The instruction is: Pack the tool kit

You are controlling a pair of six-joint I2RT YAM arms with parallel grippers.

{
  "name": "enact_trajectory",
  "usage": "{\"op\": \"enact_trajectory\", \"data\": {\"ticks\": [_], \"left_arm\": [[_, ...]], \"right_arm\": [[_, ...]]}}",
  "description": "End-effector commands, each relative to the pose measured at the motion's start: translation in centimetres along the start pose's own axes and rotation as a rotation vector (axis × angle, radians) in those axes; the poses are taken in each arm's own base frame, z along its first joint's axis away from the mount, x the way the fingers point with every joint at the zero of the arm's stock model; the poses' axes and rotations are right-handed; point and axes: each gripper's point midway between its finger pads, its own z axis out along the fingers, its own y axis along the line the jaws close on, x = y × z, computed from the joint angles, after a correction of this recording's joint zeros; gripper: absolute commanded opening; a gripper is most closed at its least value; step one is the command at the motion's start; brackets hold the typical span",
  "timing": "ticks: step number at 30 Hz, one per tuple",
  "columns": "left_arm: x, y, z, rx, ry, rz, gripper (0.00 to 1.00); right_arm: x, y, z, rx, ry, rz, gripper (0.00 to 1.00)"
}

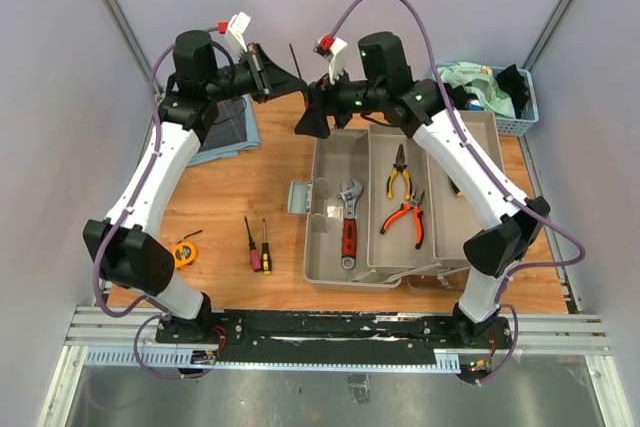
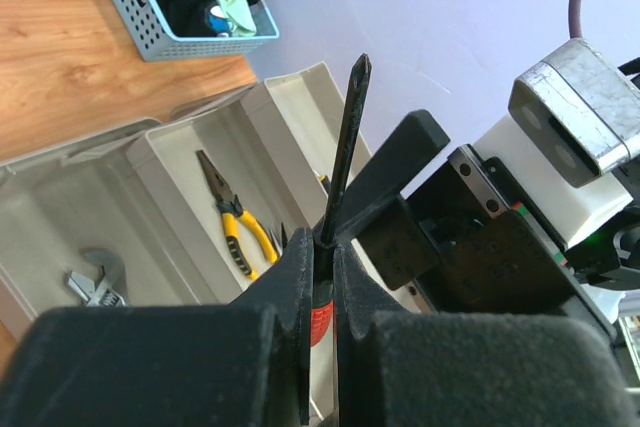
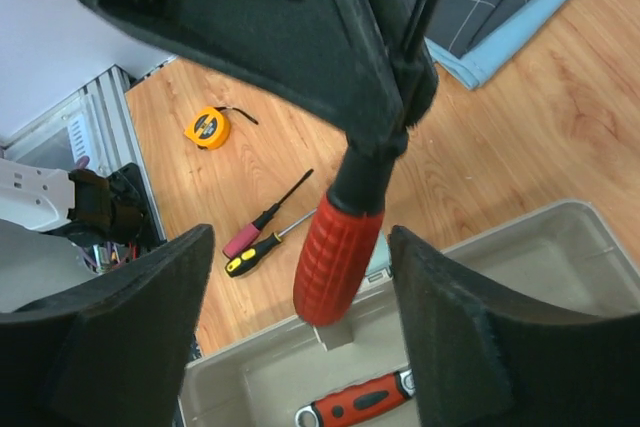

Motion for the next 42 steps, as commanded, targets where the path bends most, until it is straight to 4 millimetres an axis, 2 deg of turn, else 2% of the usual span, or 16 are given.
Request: {"op": "enact_trajectory", "data": {"ticks": [1,2,7,10,11,12,14,15,16,19,22,24,28,30,35,42], "left_arm": [[0.5,-2.2,-0.3,0.059,0.007,0.037,0.00],[0.5,-2.3,-0.4,0.059,0.007,0.037,0.00],[0.8,-2.0,-0.3,0.056,0.011,0.032,0.00],[0.7,-2.0,-0.3,0.053,0.003,0.037,0.03],[0.5,-1.9,-0.3,0.050,-0.001,0.040,0.15],[0.2,-1.7,-0.3,0.043,-0.010,0.045,0.34],[-1.0,-0.9,-0.7,0.001,-0.051,0.050,0.81],[-1.9,-0.3,-1.3,-0.021,-0.079,0.048,0.96],[-2.8,0.4,-1.9,-0.040,-0.104,0.045,0.99],[-5.0,2.8,-4.3,-0.110,-0.163,0.038,0.99],[-5.1,5.5,-6.4,-0.219,-0.177,0.069,0.99],[-3.9,7.1,-7.3,-0.277,-0.155,0.086,0.99],[-1.1,9.3,-9.1,-0.354,-0.116,0.053,0.99],[-0.1,10.1,-10.0,-0.386,-0.107,0.036,0.99],[1.0,10.6,-11.1,-0.431,-0.094,0.040,0.99],[1.9,11.1,-12.4,-0.511,-0.057,0.054,0.99]], "right_arm": [[-2.6,1.0,0.5,-0.015,-0.071,-0.072,0.63],[-2.6,1.0,0.6,-0.018,-0.074,-0.071,0.55],[-2.7,0.8,0.5,-0.001,-0.084,-0.071,0.03],[-2.7,0.3,0.0,0.040,-0.090,-0.077,0.01],[-2.7,0.1,-0.2,0.060,-0.091,-0.085,0.01],[-2.7,-0.2,-0.6,0.085,-0.090,-0.088,0.01],[-2.8,-1.1,-1.8,0.136,-0.085,-0.086,0.01],[-2.9,-1.7,-2.7,0.165,-0.081,-0.082,0.01],[-3.0,-2.5,-3.8,0.202,-0.079,-0.074,0.01],[-3.0,-5.8,-8.4,0.344,-0.083,-0.043,0.01],[-1.7,-9.0,-14.2,0.504,-0.060,0.003,0.01],[0.4,-10.9,-17.6,0.611,-0.006,0.030,0.01],[6.1,-13.6,-22.6,0.785,0.152,0.094,0.01],[8.5,-14.3,-24.2,0.830,0.191,0.146,0.01],[12.5,-15.0,-27.0,0.920,0.253,0.240,0.01],[17.2,-15.5,-28.1,0.958,0.390,0.363,0.01]]}}
